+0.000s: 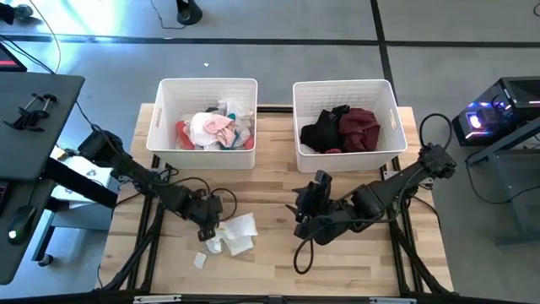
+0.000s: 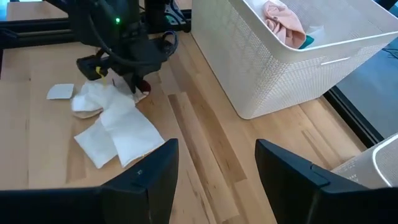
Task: Sort clothes
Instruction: Put the white red striped sock into the left white laundry bin, then put the white sock into the left white laundry bin
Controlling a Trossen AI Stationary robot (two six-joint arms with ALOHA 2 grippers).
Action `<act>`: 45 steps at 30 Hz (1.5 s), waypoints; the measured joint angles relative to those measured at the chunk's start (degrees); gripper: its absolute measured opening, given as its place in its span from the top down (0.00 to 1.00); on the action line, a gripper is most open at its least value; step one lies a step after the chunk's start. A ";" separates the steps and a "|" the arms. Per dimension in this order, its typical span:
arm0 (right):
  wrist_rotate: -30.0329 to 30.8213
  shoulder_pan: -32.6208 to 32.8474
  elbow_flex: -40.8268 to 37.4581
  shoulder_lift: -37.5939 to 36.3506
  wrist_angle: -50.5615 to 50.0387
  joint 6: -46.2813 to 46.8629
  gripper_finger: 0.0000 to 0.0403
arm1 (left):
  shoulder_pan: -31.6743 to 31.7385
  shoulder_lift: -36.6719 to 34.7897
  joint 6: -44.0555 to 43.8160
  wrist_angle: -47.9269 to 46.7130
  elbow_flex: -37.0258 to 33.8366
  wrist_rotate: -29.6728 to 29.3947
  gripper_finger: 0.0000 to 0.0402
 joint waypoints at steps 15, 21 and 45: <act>2.20 -1.17 -0.02 -0.07 0.40 -1.52 0.51 | 1.52 -13.72 12.93 -31.89 38.09 -25.65 1.00; 2.39 -3.07 -0.02 -0.07 0.50 -2.00 0.51 | 7.86 -17.92 25.80 -31.88 49.94 -46.13 1.00; 0.40 -3.61 -0.02 -0.07 3.05 -1.00 0.51 | 46.17 -20.64 39.76 -37.51 53.01 -34.96 0.62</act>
